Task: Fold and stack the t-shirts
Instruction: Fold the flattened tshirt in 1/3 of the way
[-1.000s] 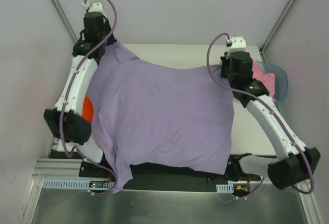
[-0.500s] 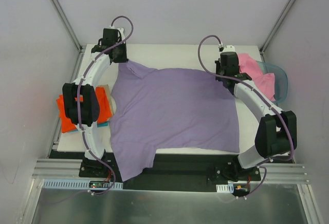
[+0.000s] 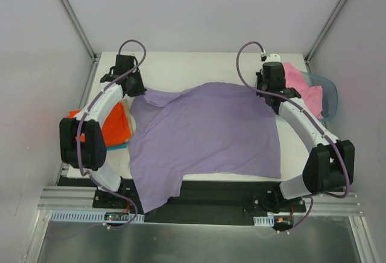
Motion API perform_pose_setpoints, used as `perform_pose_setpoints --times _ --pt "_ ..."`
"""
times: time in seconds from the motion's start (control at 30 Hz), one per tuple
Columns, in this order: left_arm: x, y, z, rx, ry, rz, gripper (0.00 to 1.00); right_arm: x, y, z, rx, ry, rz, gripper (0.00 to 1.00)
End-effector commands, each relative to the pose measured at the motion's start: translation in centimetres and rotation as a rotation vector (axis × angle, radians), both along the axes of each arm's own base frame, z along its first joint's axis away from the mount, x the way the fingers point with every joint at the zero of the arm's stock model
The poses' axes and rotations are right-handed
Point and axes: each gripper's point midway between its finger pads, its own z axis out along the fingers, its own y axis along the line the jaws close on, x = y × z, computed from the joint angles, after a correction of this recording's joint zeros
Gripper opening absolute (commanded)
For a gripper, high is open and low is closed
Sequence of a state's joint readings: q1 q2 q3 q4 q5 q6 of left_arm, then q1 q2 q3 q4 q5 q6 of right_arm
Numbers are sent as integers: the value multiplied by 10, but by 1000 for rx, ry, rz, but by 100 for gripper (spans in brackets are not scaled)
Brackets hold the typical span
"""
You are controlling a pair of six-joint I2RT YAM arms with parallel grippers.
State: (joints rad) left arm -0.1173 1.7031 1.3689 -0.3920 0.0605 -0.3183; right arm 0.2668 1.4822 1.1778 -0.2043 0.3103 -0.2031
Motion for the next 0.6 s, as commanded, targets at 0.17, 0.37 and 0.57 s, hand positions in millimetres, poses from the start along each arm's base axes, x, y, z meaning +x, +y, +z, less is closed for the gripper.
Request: perform_pose_setpoints --times 0.17,0.37,0.57 --pt "-75 -4 28 -136 -57 177 0 -29 -22 16 -20 -3 -37 1" --pt "-122 -17 26 -216 -25 227 0 -34 -32 20 -13 2 -70 0" --pt "-156 -10 32 -205 -37 312 0 -34 -39 30 -27 4 -80 0"
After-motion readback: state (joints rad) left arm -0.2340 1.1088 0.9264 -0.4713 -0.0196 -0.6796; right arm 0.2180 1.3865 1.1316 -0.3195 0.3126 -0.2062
